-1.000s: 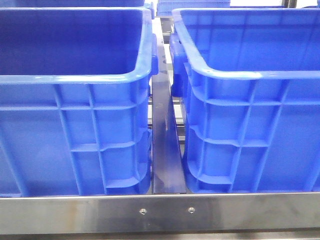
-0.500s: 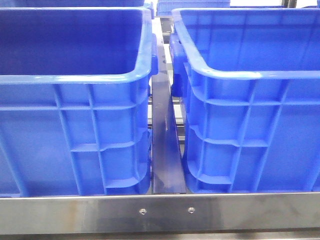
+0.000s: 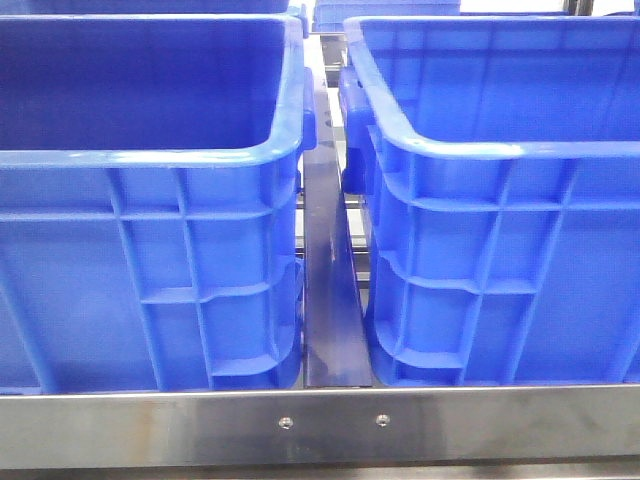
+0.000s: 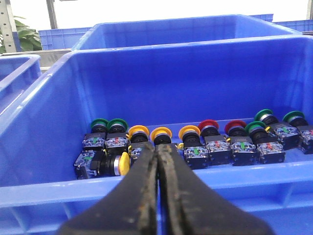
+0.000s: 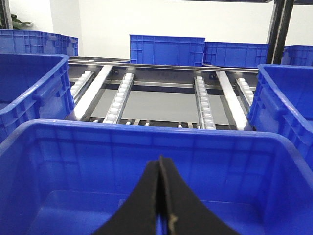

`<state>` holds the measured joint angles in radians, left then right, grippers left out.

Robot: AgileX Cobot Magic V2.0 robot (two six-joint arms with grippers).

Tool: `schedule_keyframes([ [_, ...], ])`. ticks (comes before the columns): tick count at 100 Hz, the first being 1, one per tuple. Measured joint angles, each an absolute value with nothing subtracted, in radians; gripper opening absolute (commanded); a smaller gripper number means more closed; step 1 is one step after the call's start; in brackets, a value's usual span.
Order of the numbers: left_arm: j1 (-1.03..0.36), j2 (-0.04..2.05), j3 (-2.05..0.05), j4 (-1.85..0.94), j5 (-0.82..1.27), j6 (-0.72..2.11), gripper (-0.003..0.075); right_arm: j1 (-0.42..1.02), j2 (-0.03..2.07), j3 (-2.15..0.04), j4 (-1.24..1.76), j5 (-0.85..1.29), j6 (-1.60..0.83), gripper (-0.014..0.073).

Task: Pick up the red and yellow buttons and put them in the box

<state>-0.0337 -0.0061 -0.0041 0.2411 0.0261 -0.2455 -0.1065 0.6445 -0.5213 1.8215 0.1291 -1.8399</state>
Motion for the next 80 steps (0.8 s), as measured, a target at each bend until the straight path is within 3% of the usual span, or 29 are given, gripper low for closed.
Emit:
schedule_keyframes([
  [47, -0.034, -0.006, -0.004, 0.241, 0.026, -0.245, -0.0019, -0.107, 0.645, -0.521, 1.785, 0.142, -1.786, -0.0069],
  [59, -0.034, -0.006, -0.004, 0.241, 0.026, -0.245, -0.0019, -0.107, 0.645, -0.521, 1.569, 0.178, -1.588, -0.0069],
  [80, -0.034, -0.006, -0.004, 0.241, 0.026, -0.245, -0.0019, -0.107, 0.642, -0.521, 0.994, 0.225, -1.023, -0.0069],
])
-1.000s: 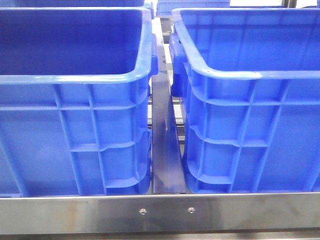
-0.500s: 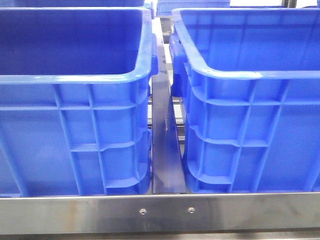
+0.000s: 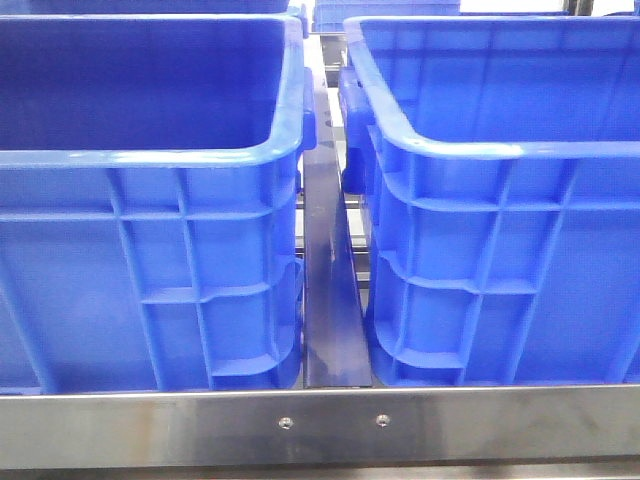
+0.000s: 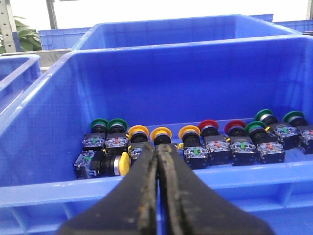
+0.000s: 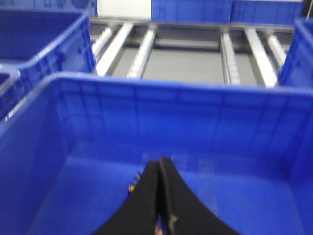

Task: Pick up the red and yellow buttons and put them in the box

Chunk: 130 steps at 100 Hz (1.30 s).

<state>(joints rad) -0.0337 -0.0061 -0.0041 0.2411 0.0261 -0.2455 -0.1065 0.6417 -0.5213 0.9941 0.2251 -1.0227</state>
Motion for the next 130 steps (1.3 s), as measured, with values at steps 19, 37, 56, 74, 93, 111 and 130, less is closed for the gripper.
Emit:
schedule_keyframes([
  [19, -0.034, -0.006, -0.004, 0.241, 0.026, -0.245, -0.0019, -0.049, 0.622, -0.521, 0.542, 0.227, -0.566, -0.0069],
  [37, -0.034, -0.006, -0.004, 0.241, 0.026, -0.245, -0.0019, -0.003, 0.599, -0.519, 0.256, 0.183, -0.284, -0.0069],
  [56, -0.034, -0.006, -0.004, 0.241, 0.026, -0.245, -0.0019, 0.001, 0.516, -0.428, 0.11, 0.067, -0.11, -0.0069],
  [74, -0.034, -0.006, -0.004, 0.241, 0.026, -0.245, -0.0019, 0.001, 0.384, -0.302, 0.082, 0.0, -0.062, -0.0069],
  [93, -0.034, -0.006, -0.004, 0.241, 0.026, -0.245, -0.0019, 0.003, 0.208, -0.182, 0.078, -0.012, -0.058, -0.0069],
  [111, -0.034, -0.006, -0.004, 0.241, 0.026, -0.245, -0.0019, 0.003, 0.049, -0.089, 0.078, -0.016, -0.054, -0.0069],
  [130, -0.034, -0.006, -0.004, 0.241, 0.026, -0.245, -0.0019, 0.003, -0.009, -0.016, 0.078, -0.018, -0.048, -0.0069],
])
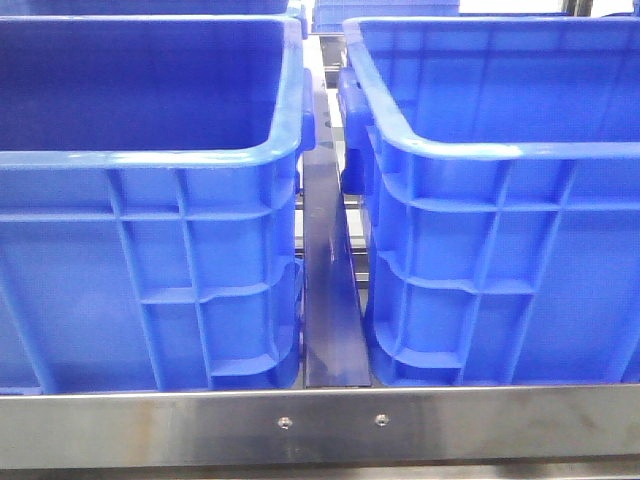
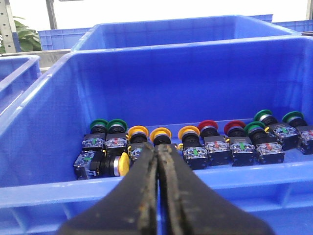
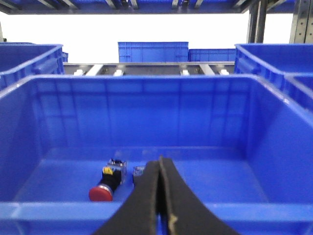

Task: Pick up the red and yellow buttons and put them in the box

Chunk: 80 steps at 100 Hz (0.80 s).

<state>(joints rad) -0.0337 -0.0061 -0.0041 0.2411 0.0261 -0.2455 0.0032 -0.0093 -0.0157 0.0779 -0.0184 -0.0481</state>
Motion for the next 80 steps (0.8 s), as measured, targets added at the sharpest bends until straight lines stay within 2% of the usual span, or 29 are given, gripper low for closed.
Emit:
schedule_keyframes([
  [80, -0.034, -0.006, -0.004, 0.241, 0.026, -0.245, -0.0019, 0.003, -0.01, 0.027, 0.078, -0.057, -0.007, -0.0069],
])
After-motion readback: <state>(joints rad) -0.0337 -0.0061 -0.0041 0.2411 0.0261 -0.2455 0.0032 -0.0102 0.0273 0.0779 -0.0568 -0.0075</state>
